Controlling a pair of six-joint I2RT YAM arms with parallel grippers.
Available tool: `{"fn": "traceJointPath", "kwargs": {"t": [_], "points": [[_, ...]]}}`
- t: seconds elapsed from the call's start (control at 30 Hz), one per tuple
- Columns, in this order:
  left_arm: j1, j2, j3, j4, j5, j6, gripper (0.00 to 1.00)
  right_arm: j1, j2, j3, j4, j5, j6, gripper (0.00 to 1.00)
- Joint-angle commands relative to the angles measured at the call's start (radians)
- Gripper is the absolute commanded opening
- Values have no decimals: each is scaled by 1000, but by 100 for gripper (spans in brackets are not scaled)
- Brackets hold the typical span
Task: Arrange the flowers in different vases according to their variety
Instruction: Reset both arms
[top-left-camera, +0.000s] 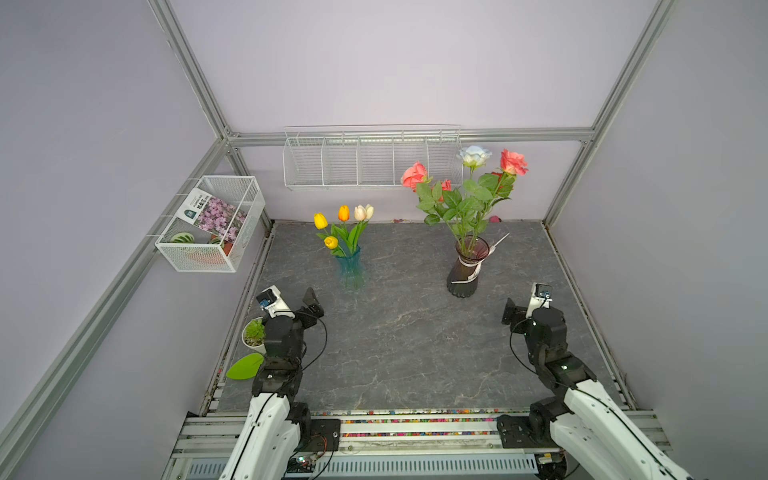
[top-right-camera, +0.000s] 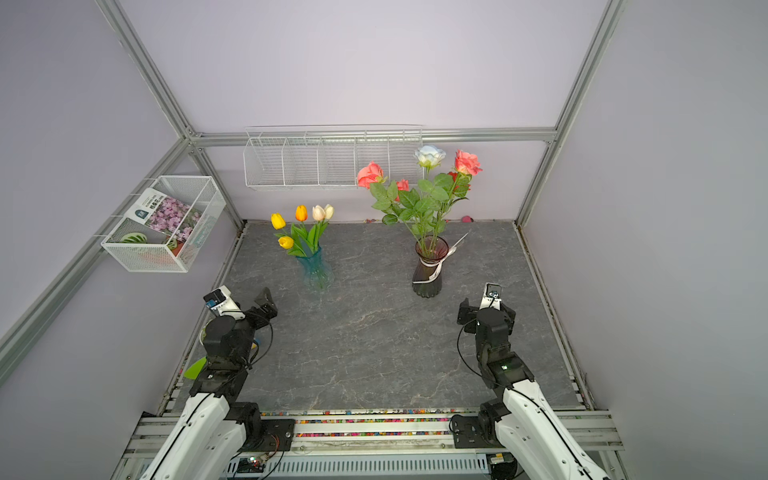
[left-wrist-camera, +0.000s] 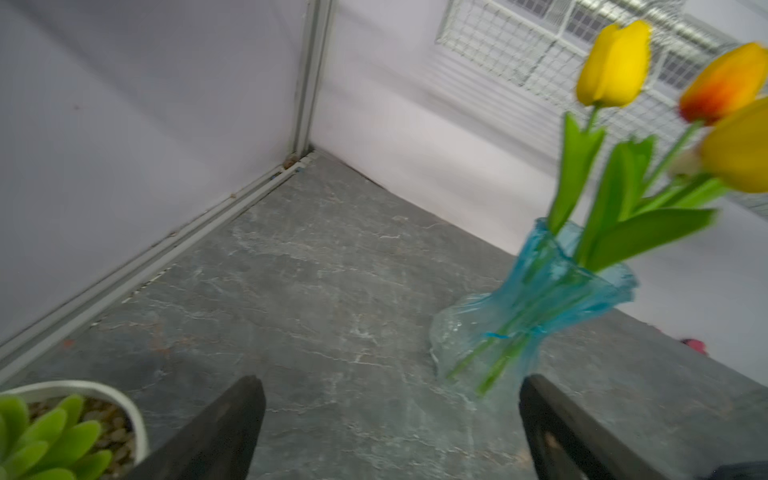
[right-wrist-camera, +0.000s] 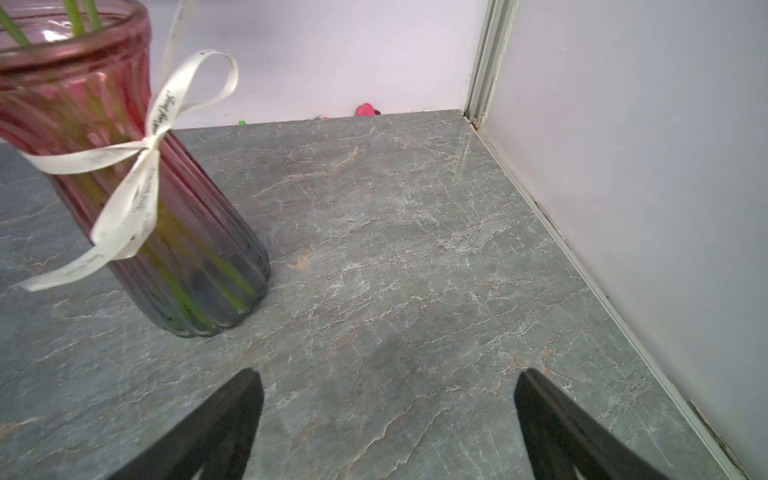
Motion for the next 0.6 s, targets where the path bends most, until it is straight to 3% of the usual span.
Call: {"fn": "traceJointPath", "kwargs": {"t": [0.0, 0.13, 0.27, 0.4, 0.47, 0.57], "points": [[59, 69, -12, 142, 78, 78, 100, -40, 67, -67, 283, -50, -9, 99], [144, 225, -7, 249, 163, 103, 100, -75, 202, -122, 493, -20, -14, 99], [152, 405, 16, 387, 241, 186, 100, -103, 349, -131, 633, -12, -13, 99], [153, 549, 45, 456, 183, 208, 100, -109, 488, -118, 778, -1, -48, 99], [154, 577, 58, 482, 177, 213, 100, -111, 513, -93, 767, 17, -73, 99], [154, 630, 64, 567, 157, 238, 100, -115, 608, -104, 909, 52, -102, 99]]}}
